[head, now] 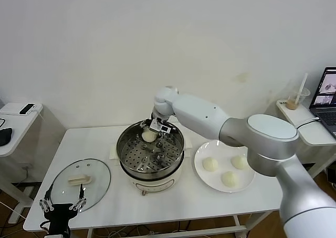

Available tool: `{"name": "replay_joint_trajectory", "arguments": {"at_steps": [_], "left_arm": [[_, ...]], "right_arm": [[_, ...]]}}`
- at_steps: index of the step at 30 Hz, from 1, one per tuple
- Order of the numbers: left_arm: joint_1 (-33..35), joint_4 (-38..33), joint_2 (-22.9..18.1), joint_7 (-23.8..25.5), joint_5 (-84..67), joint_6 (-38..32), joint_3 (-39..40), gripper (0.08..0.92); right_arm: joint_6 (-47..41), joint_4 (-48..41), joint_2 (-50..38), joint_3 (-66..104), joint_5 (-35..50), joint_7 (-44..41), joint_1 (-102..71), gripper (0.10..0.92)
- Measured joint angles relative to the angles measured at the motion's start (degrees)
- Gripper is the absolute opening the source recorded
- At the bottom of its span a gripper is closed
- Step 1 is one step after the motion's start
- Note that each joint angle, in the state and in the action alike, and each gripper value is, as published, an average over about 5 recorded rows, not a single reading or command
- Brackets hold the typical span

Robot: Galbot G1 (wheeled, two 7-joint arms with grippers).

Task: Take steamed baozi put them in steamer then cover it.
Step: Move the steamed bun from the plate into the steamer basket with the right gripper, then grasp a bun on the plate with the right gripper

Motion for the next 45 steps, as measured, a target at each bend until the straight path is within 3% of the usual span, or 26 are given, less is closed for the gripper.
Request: {"name": "replay_joint_trajectory", "arguments": {"at_steps": [11,22,34,45], "left_arm": [[0.5,-1.2,0.2,0.3,-0.2,0.3,-0.1,0.823],[-0.1,-2.8,1.6,1.1,-0.8,1.3,-0.2,0.823],[-1.7,-3.2,3.5,1.6,-1.7,2.2,-0.3,0.823],[-2.6,-3.0,4.0,1.9,-1.6,3.1,-0.1,0.823]], "right_arm": [[-9.6,9.2,-5.3,-1.3,12.0,-5.1,5.4,0.823],[-27.8,24.9,-20.9,-0.3,21.8,-9.6,11.4,0.823],[-37.9,33.9,-38.6,3.0,24.2,-10.6,7.7,0.823],[-41.6,34.6,-43.6,8.8,21.1,-9.9,-4.4,0.823]]}}
